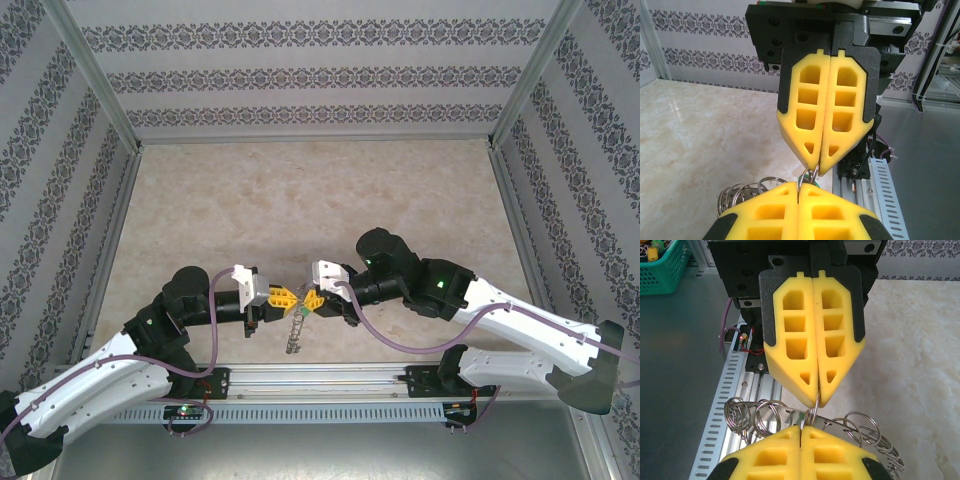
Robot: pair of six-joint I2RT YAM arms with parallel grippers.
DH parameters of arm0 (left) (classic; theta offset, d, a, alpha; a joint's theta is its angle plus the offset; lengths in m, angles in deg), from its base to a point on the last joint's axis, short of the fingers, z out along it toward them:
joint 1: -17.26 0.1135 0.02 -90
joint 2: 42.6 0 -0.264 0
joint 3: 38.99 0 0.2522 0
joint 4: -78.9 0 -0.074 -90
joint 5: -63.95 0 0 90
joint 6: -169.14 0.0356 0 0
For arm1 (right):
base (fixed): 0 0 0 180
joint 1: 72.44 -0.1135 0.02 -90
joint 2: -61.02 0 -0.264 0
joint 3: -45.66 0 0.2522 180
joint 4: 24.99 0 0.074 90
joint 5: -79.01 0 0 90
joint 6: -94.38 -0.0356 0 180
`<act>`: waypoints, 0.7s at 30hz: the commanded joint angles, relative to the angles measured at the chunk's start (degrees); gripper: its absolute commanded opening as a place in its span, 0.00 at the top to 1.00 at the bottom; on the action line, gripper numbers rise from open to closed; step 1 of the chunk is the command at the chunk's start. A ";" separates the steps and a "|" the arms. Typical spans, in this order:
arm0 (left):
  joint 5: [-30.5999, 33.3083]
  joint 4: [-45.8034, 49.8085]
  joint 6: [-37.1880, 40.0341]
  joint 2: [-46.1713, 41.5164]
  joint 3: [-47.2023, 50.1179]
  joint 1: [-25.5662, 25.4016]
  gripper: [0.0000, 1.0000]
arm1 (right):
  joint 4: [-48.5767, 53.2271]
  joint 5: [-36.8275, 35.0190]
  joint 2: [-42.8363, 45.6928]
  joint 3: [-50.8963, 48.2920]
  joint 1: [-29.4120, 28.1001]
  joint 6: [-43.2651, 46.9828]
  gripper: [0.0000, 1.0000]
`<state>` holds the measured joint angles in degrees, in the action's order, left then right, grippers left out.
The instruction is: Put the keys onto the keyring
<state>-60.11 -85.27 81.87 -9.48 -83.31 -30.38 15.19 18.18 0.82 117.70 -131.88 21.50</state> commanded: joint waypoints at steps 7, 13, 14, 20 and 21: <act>1.79 -2.58 -0.05 -0.34 -0.65 -0.61 1.00 | -1.34 1.17 1.49 0.57 -1.51 2.08 1.00; 1.70 -2.51 0.18 -0.25 -0.89 -0.63 1.00 | -1.37 -0.85 1.83 0.52 -2.26 3.08 1.00; 1.63 -2.50 0.26 -0.25 -0.84 -0.62 1.00 | -1.46 -1.10 1.84 0.61 -2.34 3.09 1.00; 1.69 -2.40 0.22 -0.43 -0.96 -0.61 1.00 | -1.29 -1.56 1.28 1.06 -2.57 3.66 1.00; 1.56 -2.38 0.18 -0.43 -1.06 -0.61 1.00 | -1.14 -1.99 1.23 1.13 -2.67 3.77 1.00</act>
<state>-60.07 -85.29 81.87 -9.50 -83.31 -30.38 15.10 15.23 1.47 117.70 -133.10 24.10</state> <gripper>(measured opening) 0.060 0.044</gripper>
